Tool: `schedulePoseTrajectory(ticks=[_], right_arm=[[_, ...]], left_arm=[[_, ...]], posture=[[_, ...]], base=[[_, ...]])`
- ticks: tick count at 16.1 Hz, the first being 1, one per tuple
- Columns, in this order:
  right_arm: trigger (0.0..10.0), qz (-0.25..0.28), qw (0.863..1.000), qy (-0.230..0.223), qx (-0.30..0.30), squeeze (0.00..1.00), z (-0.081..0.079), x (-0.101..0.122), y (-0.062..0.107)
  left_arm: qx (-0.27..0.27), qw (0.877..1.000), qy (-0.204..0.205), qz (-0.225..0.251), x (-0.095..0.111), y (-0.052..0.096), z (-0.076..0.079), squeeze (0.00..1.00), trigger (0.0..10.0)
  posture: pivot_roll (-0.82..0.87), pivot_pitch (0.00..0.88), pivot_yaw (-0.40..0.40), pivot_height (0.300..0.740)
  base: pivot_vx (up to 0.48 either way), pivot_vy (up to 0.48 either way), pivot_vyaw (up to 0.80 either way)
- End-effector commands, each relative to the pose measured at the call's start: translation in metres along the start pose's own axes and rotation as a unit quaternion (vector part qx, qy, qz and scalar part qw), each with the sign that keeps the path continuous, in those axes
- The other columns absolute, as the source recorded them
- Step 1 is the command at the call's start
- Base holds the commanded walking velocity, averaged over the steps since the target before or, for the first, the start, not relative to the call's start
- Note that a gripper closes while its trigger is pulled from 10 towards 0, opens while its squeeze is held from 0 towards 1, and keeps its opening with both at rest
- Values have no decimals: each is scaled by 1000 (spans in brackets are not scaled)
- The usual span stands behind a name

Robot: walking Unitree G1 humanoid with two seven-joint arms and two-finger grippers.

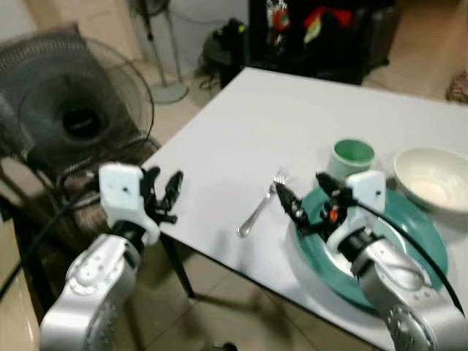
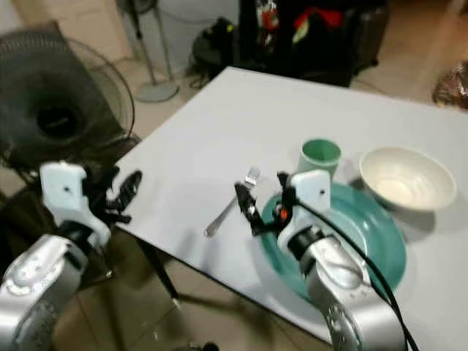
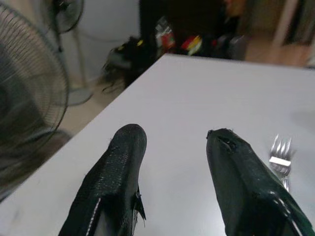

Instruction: Setting the table

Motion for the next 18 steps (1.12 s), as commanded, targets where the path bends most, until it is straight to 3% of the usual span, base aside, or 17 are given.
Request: schedulePoseTrajectory(ticks=[1, 4, 7, 18], right_arm=[[10000, 2, 1000, 15, -10, 620, 7, 1, -1], [10000, 9, 1000, 9, -13, 616, 6, 5, -3], [10000, 8, 1000, -9, -6, 604, 1, 6, -8], [10000, 9, 999, -29, -21, 600, 0, 1, -10]], left_arm=[[4, 1000, -11, -3, -1, 1, 1, 0, 10000], [20, 1000, 1, 12, 4, 5, 0, 0, 10000], [27, 999, -19, 22, 10, 11, -3, 0, 10000], [27, 999, -36, 29, 18, 7, -3, 0, 10000]], posture=[[-70, 0, 100, 740], [-65, 0, 53, 740], [-45, 0, 15, 740], [-44, 0, 45, 740]], base=[[0, 0, 800], [0, 0, 800], [0, 0, 800], [0, 0, 800]])
Point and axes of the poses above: a point about 5 cm out from each wrist's last joint towards the gripper, its own y axis pointing back from the gripper into the wrist, its own x axis along the axis of the wrist's last joint, z = x × y, the point moved 6 cm from there along -y, pointing out of the wrist towards the gripper, and after that the axes turned 2 degrees about y, right-handed, at the moved point
